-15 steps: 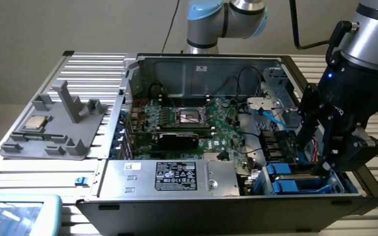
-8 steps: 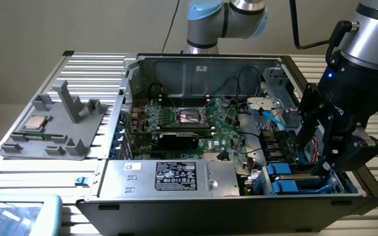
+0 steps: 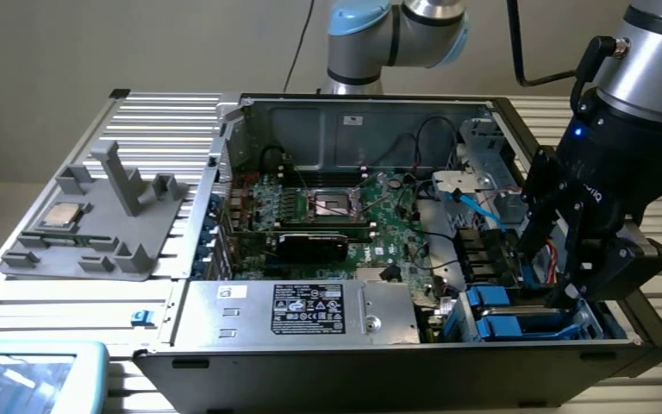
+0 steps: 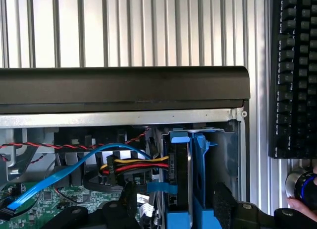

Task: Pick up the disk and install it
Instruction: 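Insert the second disk wire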

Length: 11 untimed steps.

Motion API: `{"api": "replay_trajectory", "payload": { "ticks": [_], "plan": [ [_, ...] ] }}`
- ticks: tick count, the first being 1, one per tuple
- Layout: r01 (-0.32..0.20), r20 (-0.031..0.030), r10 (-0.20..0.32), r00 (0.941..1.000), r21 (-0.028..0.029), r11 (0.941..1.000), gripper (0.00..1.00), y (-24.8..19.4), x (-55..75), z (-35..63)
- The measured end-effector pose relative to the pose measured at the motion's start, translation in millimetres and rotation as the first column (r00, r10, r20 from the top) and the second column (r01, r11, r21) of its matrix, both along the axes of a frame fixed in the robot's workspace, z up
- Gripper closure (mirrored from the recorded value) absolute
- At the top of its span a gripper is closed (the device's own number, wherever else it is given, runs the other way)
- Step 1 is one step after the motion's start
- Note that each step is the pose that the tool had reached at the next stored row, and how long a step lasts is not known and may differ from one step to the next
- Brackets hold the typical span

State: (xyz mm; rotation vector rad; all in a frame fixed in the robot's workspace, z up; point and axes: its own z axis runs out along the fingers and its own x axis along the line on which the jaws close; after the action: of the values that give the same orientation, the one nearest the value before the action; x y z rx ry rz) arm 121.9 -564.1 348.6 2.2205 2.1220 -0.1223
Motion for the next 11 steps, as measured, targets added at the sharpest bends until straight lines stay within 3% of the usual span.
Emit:
{"api": "replay_trajectory", "payload": {
  "ticks": [5,9,11],
  "plan": [
    [0.001,0.0008,-0.001,1.0000,0.0002,1.0000,0.29,0.3,-0.6,1.7],
    [0.000,0.0012,0.000,1.0000,0.0006,1.0000,0.29,0.8,-0.7,19.5],
    [0.000,0.0012,0.000,1.0000,0.0012,1.0000,0.29,0.8,-0.7,20.9]
  ]
}}
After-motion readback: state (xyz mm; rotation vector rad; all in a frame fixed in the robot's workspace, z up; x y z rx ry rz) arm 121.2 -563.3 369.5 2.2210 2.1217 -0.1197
